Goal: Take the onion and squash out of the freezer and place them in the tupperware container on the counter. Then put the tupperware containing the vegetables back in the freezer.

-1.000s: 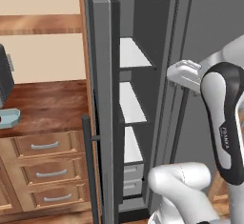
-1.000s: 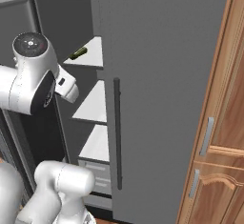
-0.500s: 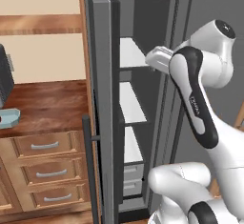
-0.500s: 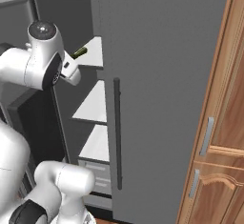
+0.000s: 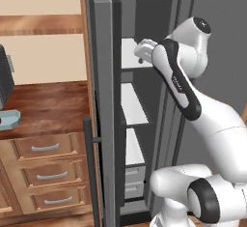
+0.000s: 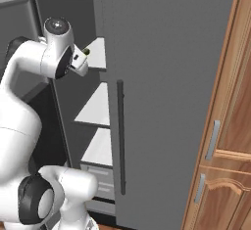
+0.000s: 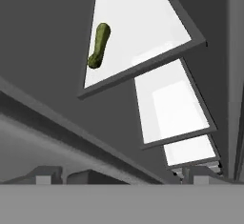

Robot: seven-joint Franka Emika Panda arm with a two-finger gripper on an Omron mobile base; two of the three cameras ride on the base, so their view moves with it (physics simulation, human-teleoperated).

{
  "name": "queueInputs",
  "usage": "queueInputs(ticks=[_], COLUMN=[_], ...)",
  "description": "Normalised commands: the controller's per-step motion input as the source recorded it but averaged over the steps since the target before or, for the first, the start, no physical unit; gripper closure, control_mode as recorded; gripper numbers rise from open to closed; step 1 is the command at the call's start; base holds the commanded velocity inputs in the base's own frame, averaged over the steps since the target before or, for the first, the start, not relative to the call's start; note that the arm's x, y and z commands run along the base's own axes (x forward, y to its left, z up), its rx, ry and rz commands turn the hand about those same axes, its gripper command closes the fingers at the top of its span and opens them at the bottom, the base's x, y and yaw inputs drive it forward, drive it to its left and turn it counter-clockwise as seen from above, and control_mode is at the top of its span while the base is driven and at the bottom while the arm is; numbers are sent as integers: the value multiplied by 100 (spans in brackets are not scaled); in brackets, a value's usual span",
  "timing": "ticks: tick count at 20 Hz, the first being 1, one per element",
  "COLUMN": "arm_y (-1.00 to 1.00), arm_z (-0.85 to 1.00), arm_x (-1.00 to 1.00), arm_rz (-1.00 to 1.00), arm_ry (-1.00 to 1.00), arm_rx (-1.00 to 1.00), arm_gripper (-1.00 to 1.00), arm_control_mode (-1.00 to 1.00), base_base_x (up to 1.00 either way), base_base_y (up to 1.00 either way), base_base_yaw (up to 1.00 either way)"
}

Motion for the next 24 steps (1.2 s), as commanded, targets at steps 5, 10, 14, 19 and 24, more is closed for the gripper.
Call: queueInputs(ticks=[5,10,14,19,24], arm_y=[16,13,13,19,5], arm_z=[0,0,0,-2,-15], arm_x=[66,68,66,62,54], arm_rz=[0,0,0,0,0], arm_ry=[-6,-2,0,0,0], arm_rx=[0,0,0,0,0], arm_gripper=[-100,-100,-100,-100,-100], arm_control_mode=[-100,-100,-100,-100,-100], base_base_x=[0,0,0,0,0], base_base_y=[0,0,0,0,0], base_base_yaw=[0,0,0,0,0])
